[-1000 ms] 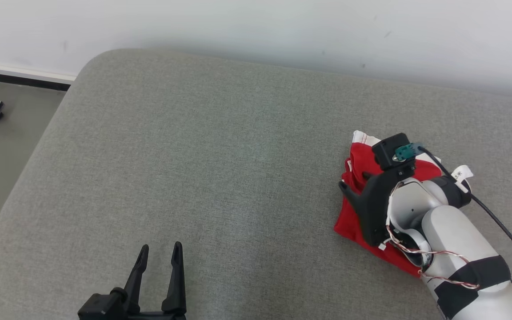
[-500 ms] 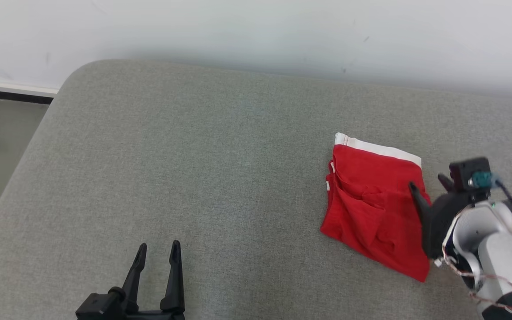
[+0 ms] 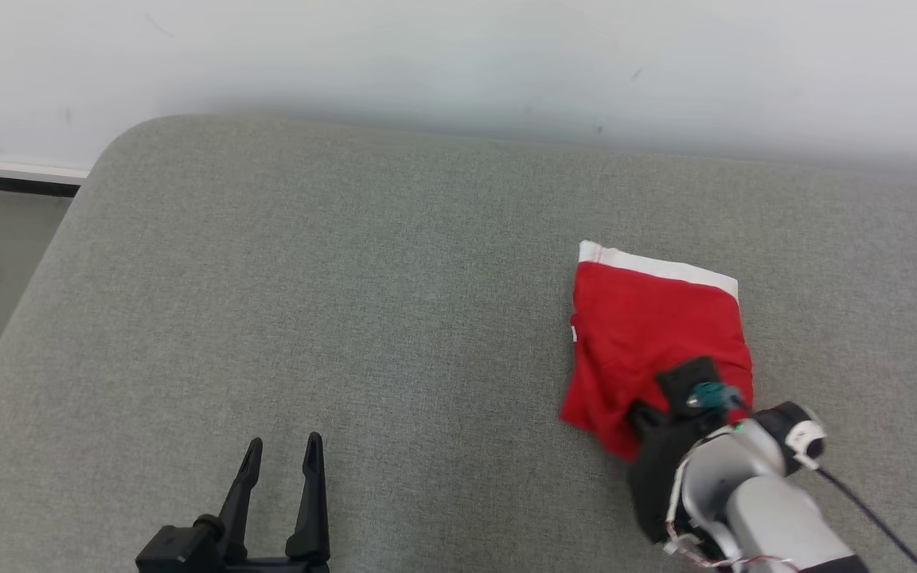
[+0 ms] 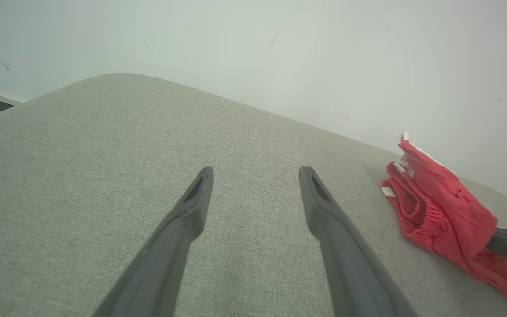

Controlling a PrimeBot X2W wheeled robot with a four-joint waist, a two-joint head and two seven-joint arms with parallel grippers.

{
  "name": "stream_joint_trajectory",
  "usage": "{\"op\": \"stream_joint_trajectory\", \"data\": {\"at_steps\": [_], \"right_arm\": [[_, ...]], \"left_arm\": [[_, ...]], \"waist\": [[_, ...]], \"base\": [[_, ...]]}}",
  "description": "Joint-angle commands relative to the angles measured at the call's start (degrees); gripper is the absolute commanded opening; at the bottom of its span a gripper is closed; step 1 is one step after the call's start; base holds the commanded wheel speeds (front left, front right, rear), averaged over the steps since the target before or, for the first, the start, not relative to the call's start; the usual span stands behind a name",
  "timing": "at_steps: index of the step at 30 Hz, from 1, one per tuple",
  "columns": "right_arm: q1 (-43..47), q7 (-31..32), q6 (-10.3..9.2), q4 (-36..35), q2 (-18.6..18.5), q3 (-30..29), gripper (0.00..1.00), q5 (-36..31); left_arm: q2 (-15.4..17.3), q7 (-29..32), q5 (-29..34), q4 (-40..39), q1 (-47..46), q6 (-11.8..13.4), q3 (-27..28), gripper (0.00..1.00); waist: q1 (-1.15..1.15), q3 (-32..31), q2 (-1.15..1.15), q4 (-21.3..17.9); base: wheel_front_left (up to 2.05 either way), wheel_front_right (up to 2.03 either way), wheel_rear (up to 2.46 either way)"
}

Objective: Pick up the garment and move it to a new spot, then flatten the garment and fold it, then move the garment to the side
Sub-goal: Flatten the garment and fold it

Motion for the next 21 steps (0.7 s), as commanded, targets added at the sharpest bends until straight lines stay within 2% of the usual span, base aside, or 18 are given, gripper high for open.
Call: {"op": "stream_joint_trajectory", "data": {"at_steps": [1, 7, 12, 16, 21], "right_arm": [[-0.2, 0.3, 0.01, -0.6, 0.7, 2.6, 0.0, 1.1], [0.1, 0.8, 0.01, -4.9, 2.2, 13.6, 0.0, 5.5], [0.6, 0.3, 0.01, -7.9, 2.3, 16.7, 0.0, 7.8], [2.6, -2.1, 0.01, -11.3, 2.2, 14.5, 0.0, 7.9], [8.5, -7.2, 0.01, -15.8, 3.8, 4.9, 0.0, 2.9]], "left_arm": [[0.0, -0.2, 0.4, 0.2, 0.4, -0.1, 0.2, 1.0], [0.0, -0.2, 0.4, 0.2, 1.1, 0.1, 0.4, 1.0], [0.1, -0.2, 0.5, 0.0, 1.3, 0.2, 0.6, 1.0], [0.2, -0.2, 0.4, -0.2, 2.0, 0.5, 1.2, 1.0], [0.8, -0.2, 0.6, -0.4, 3.5, 0.8, 2.4, 1.0]], "waist": [[0.0, -0.4, 0.0, 0.0], [0.0, -1.2, 0.0, -0.5], [0.0, -1.8, 0.0, -1.1], [0.0, -2.7, 0.0, -2.0], [0.0, -5.0, 0.0, -4.2]], "base": [[0.0, 0.0, 0.0], [0.0, 0.0, 0.0], [0.0, 0.0, 0.0], [0.0, 0.0, 0.0], [0.0, 0.0, 0.0]]}}
